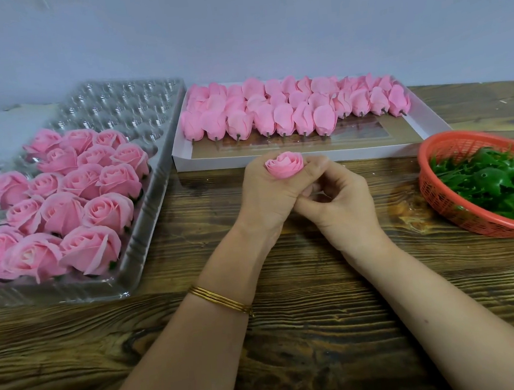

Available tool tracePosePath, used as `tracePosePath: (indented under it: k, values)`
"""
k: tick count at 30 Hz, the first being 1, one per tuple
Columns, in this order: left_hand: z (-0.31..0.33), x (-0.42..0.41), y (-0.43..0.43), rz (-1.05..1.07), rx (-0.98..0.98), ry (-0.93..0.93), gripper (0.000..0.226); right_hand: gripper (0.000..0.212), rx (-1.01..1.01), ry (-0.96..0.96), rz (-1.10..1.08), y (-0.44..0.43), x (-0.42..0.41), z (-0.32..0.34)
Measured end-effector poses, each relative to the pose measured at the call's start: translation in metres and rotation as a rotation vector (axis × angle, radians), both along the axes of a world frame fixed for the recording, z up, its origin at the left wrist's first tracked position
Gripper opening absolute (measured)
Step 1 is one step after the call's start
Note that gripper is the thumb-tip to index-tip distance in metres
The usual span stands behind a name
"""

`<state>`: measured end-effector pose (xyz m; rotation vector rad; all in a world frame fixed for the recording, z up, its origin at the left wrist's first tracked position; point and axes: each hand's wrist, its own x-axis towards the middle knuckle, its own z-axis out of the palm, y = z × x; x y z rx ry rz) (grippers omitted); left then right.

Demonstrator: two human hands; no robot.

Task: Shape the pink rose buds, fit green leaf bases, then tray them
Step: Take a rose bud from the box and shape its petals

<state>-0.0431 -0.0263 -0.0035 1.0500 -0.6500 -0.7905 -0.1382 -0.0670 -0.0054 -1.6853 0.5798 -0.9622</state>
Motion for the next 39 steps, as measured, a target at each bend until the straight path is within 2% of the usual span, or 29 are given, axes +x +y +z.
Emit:
tracePosePath:
  k: [4,9,13,15,18,22,24,27,30,34,39]
  values:
    - [0.001,-0.002,0.000,0.012,-0.020,-0.010,0.021,0.040,-0.032,-0.002,-0.018,0.000,0.000,-0.001]
    - [0.004,-0.003,0.001,0.004,-0.015,-0.022,0.034,0.026,-0.017,0.003,-0.030,0.000,0.000,-0.003]
    - [0.006,-0.004,0.003,0.032,0.002,-0.072,0.037,0.032,0.020,0.017,-0.008,0.002,-0.001,0.001]
    - [0.007,-0.002,0.005,0.122,0.047,-0.165,0.029,0.027,0.116,-0.044,-0.016,0.003,-0.002,0.005]
    - [0.004,0.002,0.005,0.213,0.182,-0.444,0.029,0.028,0.324,-0.130,-0.054,-0.001,-0.005,0.008]
    - [0.003,-0.002,0.006,0.183,0.274,-0.609,0.019,0.041,0.425,-0.107,-0.085,-0.003,-0.004,0.010]
    - [0.002,-0.005,0.007,0.144,0.289,-0.651,0.016,0.041,0.438,-0.109,-0.092,-0.003,-0.003,0.010]
    - [0.001,-0.004,0.007,0.117,0.304,-0.693,0.017,0.030,0.452,-0.098,-0.107,-0.004,-0.003,0.009]
    - [0.002,-0.006,0.007,0.122,0.307,-0.719,0.029,0.030,0.520,-0.132,-0.090,-0.004,-0.004,0.011]
    - [0.003,-0.006,0.007,0.130,0.316,-0.731,0.013,0.031,0.533,-0.134,-0.081,-0.003,-0.003,0.013]
    - [0.004,-0.007,0.007,0.130,0.315,-0.716,0.013,0.026,0.531,-0.147,-0.067,-0.003,-0.005,0.012]
